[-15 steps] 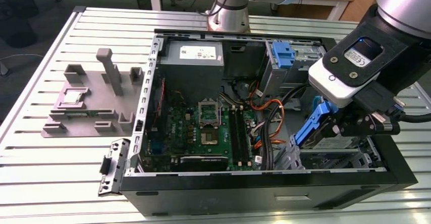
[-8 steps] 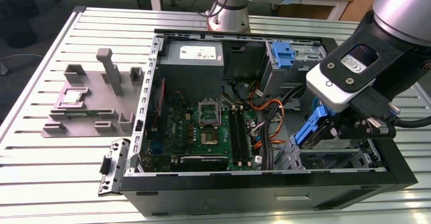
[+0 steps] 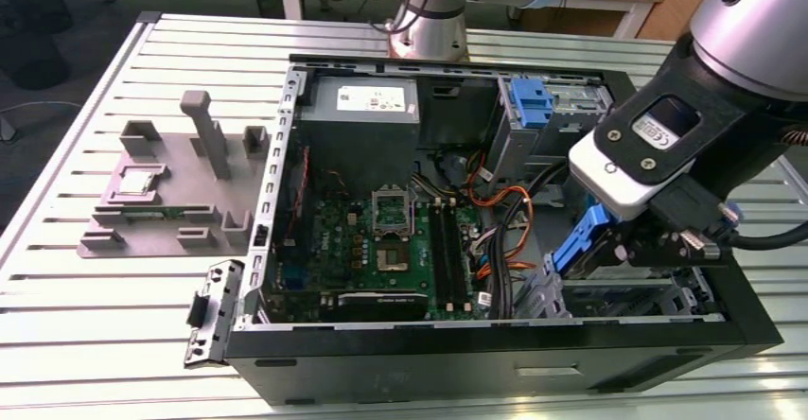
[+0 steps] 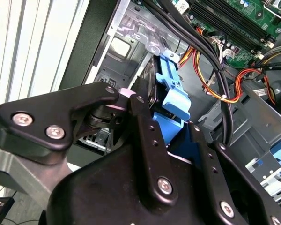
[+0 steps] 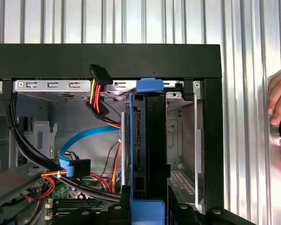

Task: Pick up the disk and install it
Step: 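Insert the disk into the insertion slot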

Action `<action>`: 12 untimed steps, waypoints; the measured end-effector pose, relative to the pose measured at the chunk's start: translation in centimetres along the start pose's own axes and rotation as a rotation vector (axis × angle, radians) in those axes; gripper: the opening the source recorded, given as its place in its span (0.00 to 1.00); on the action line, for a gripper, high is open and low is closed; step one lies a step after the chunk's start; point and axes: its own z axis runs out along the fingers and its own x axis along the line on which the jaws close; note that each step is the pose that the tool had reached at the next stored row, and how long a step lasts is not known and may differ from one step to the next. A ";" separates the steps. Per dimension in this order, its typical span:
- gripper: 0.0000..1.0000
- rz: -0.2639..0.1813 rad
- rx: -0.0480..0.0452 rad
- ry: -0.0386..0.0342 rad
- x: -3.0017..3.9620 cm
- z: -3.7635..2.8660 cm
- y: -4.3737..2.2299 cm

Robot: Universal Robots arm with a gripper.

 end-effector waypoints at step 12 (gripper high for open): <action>0.37 0.000 -0.0001 -0.0013 -0.09 1.03 -0.02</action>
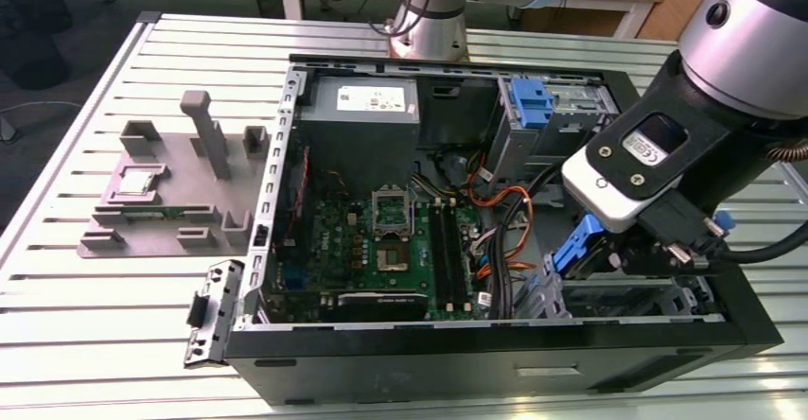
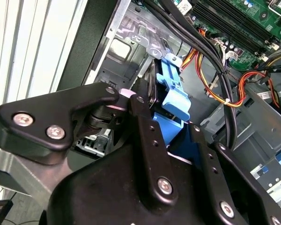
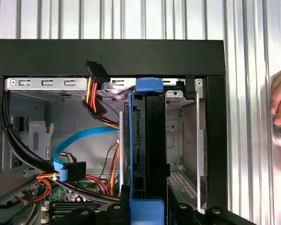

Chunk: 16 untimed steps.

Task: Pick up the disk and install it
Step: 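Insert the disk into the insertion slot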

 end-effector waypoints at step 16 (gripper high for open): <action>0.37 0.000 0.0000 -0.0004 -0.05 0.73 -0.02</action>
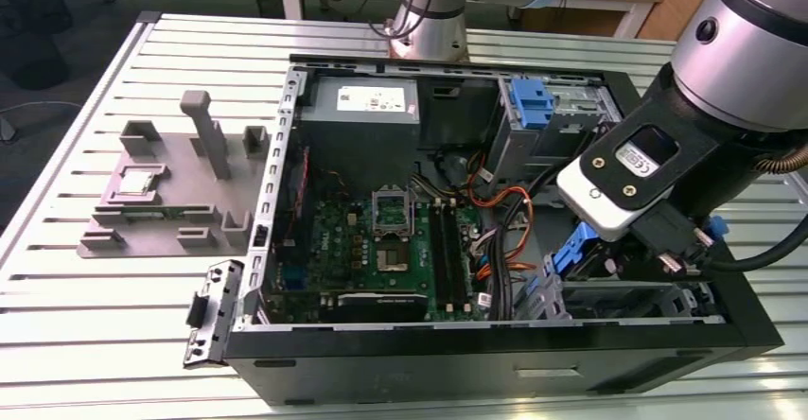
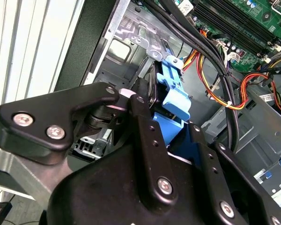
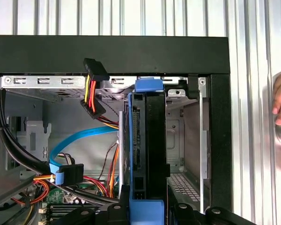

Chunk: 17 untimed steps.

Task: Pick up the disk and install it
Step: 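Insert the disk into the insertion slot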

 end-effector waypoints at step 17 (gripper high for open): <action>0.37 0.000 -0.0001 -0.0014 0.01 0.67 -0.02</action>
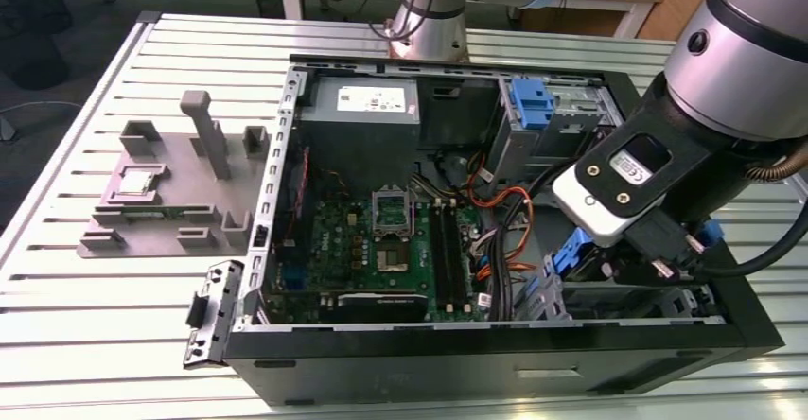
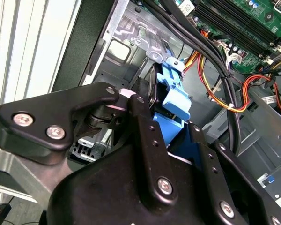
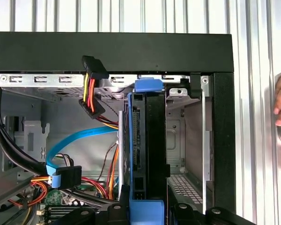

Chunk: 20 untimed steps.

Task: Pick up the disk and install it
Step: 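Insert the disk into the insertion slot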

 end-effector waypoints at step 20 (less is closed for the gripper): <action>0.50 0.000 -0.0001 -0.0004 0.00 0.31 -0.01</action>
